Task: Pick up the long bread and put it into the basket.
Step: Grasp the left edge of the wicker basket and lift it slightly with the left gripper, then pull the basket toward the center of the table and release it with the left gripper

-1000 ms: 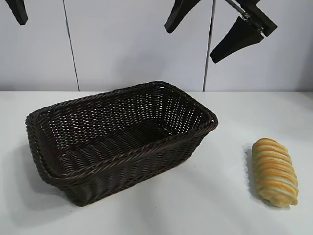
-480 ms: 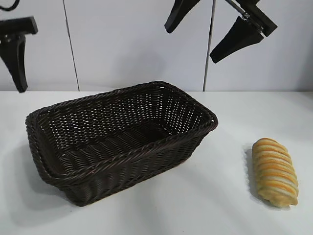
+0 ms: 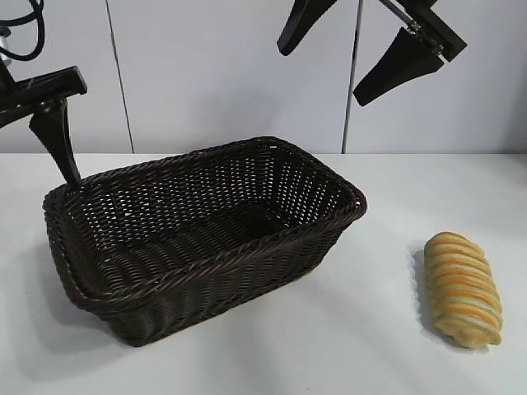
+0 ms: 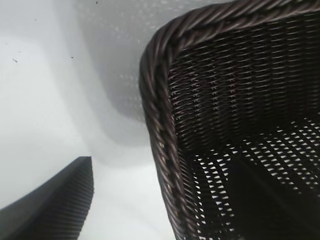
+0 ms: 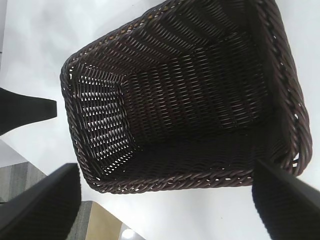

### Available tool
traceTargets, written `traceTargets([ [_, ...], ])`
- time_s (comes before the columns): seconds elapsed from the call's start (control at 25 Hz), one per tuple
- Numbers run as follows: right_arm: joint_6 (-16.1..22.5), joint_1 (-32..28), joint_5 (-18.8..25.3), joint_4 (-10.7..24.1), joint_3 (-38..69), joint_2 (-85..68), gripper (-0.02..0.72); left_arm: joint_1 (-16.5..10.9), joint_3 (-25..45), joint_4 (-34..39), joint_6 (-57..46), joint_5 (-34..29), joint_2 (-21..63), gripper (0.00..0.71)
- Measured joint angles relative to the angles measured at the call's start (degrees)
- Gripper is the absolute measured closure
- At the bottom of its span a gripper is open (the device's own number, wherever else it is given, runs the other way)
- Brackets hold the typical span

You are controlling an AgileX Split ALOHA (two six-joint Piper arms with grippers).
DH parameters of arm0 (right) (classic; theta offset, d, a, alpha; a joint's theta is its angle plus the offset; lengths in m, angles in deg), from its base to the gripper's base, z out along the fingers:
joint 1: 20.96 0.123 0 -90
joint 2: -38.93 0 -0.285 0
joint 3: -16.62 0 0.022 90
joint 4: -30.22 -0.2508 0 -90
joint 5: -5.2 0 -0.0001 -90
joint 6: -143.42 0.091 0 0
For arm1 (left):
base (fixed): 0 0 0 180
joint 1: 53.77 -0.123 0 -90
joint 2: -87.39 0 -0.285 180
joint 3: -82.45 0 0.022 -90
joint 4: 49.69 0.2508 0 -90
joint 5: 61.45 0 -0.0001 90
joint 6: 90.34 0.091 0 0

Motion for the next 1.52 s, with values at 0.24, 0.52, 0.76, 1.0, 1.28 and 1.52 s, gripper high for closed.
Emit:
traceTargets([
  [0.24, 0.00, 0.00, -0.66, 0.00, 0.00, 0.00, 0.066, 0.71, 1.01, -3.66, 4.25, 4.49, -4.36, 0.170],
  [0.52, 0.00, 0.00, -0.73, 0.00, 0.00, 0.00, 0.066, 1.08, 1.01, -4.66, 5.56, 7.51, -9.56, 0.170],
  [0.76, 0.00, 0.00, -0.78, 0.00, 0.00, 0.00, 0.066, 1.14, 0.32, -5.97, 6.58, 8.17, -9.91, 0.603],
  [1.0, 0.00, 0.00, -0.78, 0.00, 0.00, 0.00, 0.066, 1.14, -5.06, -3.25, 8.64, 0.29, -9.98, 0.611],
  [1.28, 0.00, 0.00, -0.66, 0.00, 0.00, 0.00, 0.066, 0.34, -23.21, 1.87, 11.80, -17.19, -10.38, 0.611],
  [1.52, 0.00, 0.00, -0.67, 0.00, 0.00, 0.00, 0.066, -5.11, -31.42, 2.26, 16.42, -22.23, -11.14, 0.611],
])
